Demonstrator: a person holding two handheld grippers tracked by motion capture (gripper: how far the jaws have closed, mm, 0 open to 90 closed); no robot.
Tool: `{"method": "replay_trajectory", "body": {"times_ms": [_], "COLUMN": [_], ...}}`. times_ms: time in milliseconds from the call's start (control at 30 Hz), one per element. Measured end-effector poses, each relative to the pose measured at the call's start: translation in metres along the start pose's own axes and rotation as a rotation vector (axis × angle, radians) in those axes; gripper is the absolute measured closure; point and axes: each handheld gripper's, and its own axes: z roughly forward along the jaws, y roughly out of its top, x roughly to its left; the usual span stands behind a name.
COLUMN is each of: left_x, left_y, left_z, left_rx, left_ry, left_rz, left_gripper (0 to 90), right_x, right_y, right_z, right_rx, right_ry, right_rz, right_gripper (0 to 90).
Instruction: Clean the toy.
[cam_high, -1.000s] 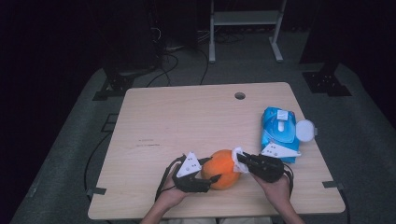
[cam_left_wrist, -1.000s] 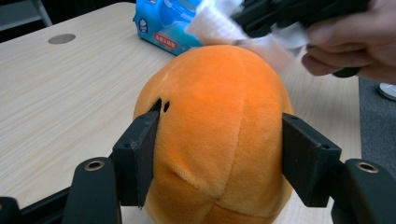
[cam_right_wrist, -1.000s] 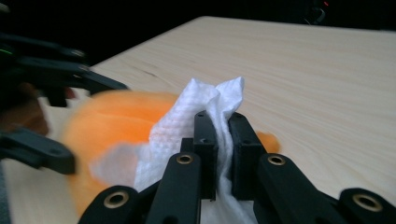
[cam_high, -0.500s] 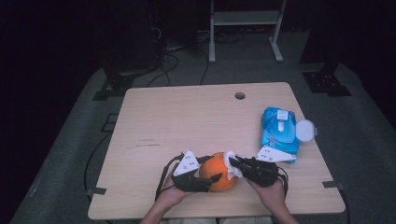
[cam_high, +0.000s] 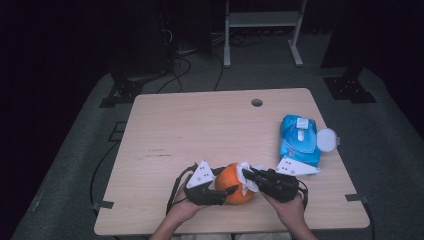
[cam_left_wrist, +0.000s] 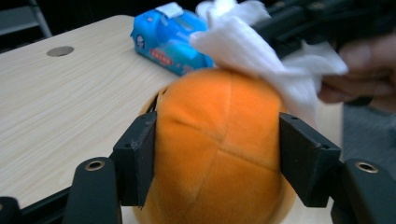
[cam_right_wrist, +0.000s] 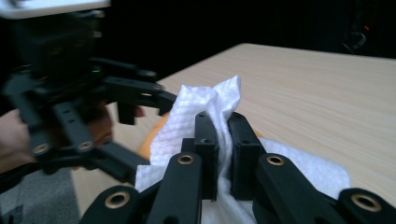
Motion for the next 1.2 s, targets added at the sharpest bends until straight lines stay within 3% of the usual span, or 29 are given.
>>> {"method": "replay_trajectory", "body": {"times_ms": [67,167,233,300,367,433,533,600,667,700,800,900,1067,1200], "left_x": [-0.001,0.0,0.0,0.001,0.001,0.0,0.0,0.001,0.003,0.004,0.005,0.007,0.013,0.012], "left_y": [0.0,-0.002,-0.002,-0.007,-0.012,-0.012,-0.012,-0.01,-0.007,-0.006,-0.004,-0.004,-0.006,-0.007], "left_z": [-0.001,0.001,0.004,0.009,0.015,0.016,0.014,0.012,0.008,0.006,0.005,0.006,0.005,0.007], "left_rx": [-0.008,-0.021,-0.003,0.021,0.036,0.035,0.02,0.017,0.013,0.007,0.008,0.011,0.005,-0.005], "left_ry": [0.002,-0.002,0.019,0.021,0.029,0.049,0.076,0.065,0.036,0.026,0.029,0.042,0.062,0.06], "left_rz": [0.004,0.002,0.019,0.023,0.021,0.035,0.023,0.006,-0.011,-0.018,-0.018,-0.039,-0.093,-0.088], "left_gripper": [34.7,26.0,18.3,16.1,16.9,22.1,30.2,33.4,34.9,35.2,35.2,35.2,33.8,31.3], "right_x": [0.003,-0.01,-0.018,-0.023,-0.023,-0.017,-0.01,-0.005,0.001,0.0,-0.013,-0.024,-0.005,-0.012], "right_y": [0.0,-0.01,-0.013,-0.012,-0.012,-0.011,-0.008,-0.004,0.0,0.001,-0.004,-0.011,-0.004,-0.006], "right_z": [0.002,0.006,0.005,0.003,0.002,0.003,0.002,0.001,0.001,0.001,0.001,0.001,0.003,0.003], "right_rx": [0.017,0.044,0.04,0.036,0.035,0.042,0.023,0.007,0.014,0.017,0.018,0.021,0.015,0.021], "right_ry": [-0.016,-0.045,-0.068,-0.095,-0.089,-0.087,-0.066,-0.032,-0.044,-0.051,-0.076,-0.088,-0.041,-0.071], "right_rz": [-0.03,-0.009,0.018,0.03,0.038,0.023,0.011,-0.003,-0.057,-0.062,-0.031,0.042,-0.026,-0.016], "right_gripper": [82.9,82.7,82.7,82.7,82.7,83.1,83.2,83.0,82.8,82.7,81.9,82.6,82.7,82.6]}}
